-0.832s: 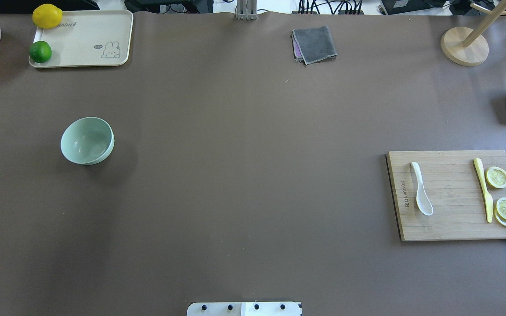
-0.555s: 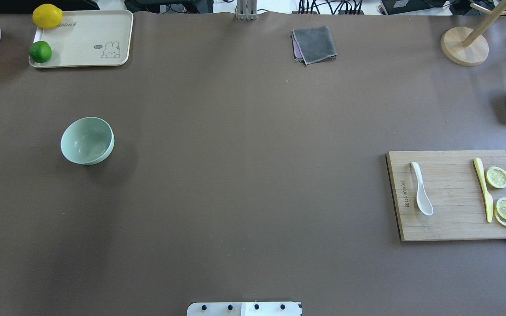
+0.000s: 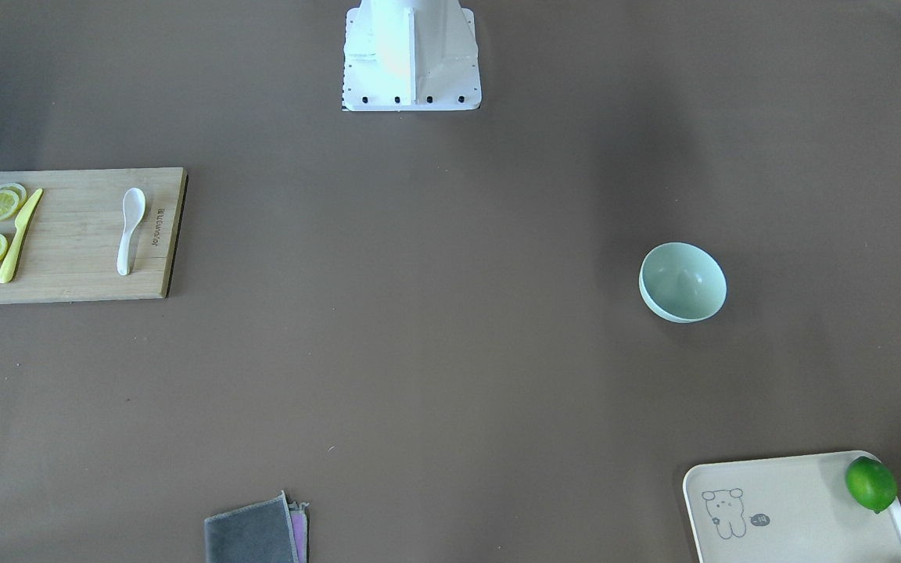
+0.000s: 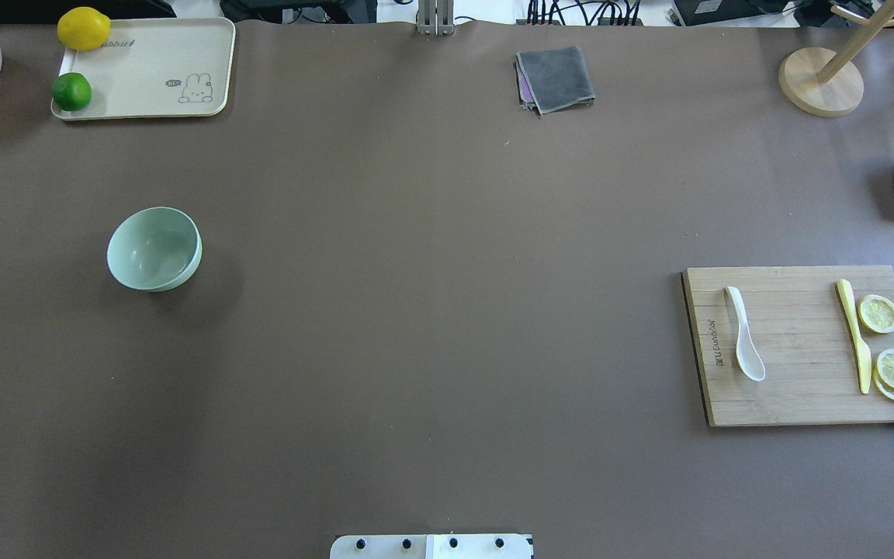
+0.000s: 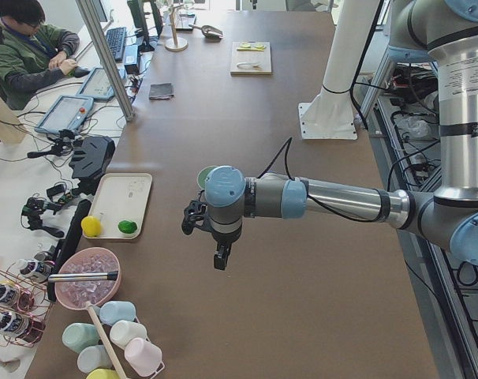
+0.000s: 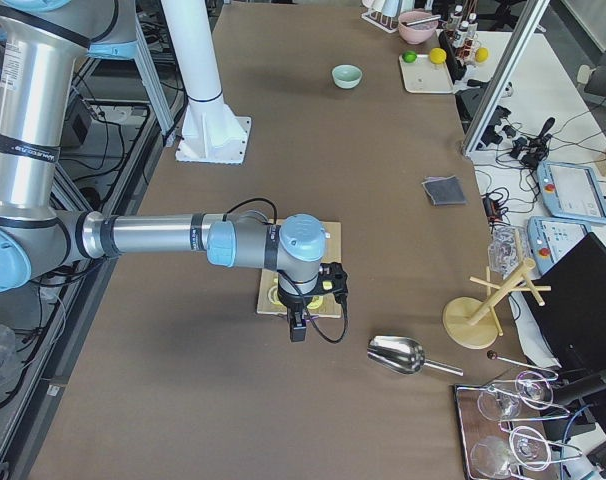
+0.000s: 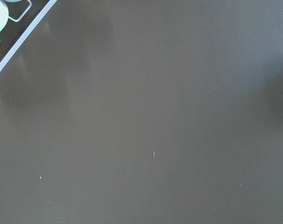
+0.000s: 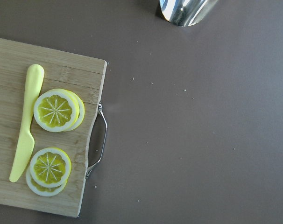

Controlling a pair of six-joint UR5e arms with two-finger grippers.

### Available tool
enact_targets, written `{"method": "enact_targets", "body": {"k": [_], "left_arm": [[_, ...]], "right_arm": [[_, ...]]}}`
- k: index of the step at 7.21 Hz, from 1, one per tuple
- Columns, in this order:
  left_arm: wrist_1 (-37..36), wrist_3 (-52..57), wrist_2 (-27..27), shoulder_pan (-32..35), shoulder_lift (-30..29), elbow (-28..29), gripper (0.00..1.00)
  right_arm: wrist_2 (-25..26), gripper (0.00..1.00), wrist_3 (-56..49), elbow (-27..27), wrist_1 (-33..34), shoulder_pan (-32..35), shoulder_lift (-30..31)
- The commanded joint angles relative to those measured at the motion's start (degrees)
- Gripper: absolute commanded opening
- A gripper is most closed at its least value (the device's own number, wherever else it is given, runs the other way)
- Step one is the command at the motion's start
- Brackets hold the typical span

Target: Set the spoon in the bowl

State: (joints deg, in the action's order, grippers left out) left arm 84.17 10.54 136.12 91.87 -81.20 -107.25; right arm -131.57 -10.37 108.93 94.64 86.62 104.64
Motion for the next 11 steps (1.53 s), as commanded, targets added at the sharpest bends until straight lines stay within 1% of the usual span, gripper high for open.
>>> {"method": "enact_targets", "body": {"k": [1, 2, 3, 4, 5, 6, 7, 8, 9, 10, 11], "left_arm": [[0.2, -0.3, 0.4, 0.1, -0.4, -2.1, 0.99], [0.2, -0.4, 0.5, 0.2, -0.5, -2.3, 0.99], [0.7, -0.2, 0.4, 0.1, -0.6, -2.0, 0.99], [8.0, -0.3, -0.1, 0.1, -2.5, -1.0, 0.99], [16.6, -0.6, 0.2, -0.1, -2.9, 1.9, 0.99], [20.4, 0.0, 0.5, 0.0, -3.1, 4.0, 0.99], [23.2, -0.1, 3.4, -0.1, -2.9, 4.5, 0.99], [25.3, -0.1, 6.7, -0.5, -3.7, 6.4, 0.99], [26.3, -0.8, 7.7, -2.7, -3.7, 6.6, 0.99], [28.6, -5.6, 7.1, -6.7, -3.9, 6.7, 0.99], [31.3, -14.7, 6.8, -10.9, -5.7, 8.0, 0.99]], "right_arm": [[-1.5, 1.0, 0.5, 1.4, -9.7, 0.2, 0.2], [-1.5, 1.0, 1.1, 1.4, -15.5, 0.6, 0.2], [-0.9, 1.0, 3.4, 1.5, -19.1, 0.7, 0.1], [-1.3, 1.0, 5.2, 0.5, -21.9, 0.7, 0.2], [-4.5, 1.0, 8.1, 1.4, -22.3, 0.7, -0.1], [-4.6, 1.0, 10.7, 1.0, -22.5, 0.7, -0.5], [-4.5, 1.0, 11.9, 0.9, -22.5, 0.7, -1.1], [-4.5, 1.0, 14.7, 0.8, -22.6, -0.2, -1.3], [-4.3, 1.0, 16.9, 0.7, -22.6, -1.8, -2.1], [-2.6, 1.0, 22.9, 0.8, -23.6, -4.2, -2.5], [0.5, 1.0, 32.7, 0.4, -30.1, -9.1, -2.5]]}}
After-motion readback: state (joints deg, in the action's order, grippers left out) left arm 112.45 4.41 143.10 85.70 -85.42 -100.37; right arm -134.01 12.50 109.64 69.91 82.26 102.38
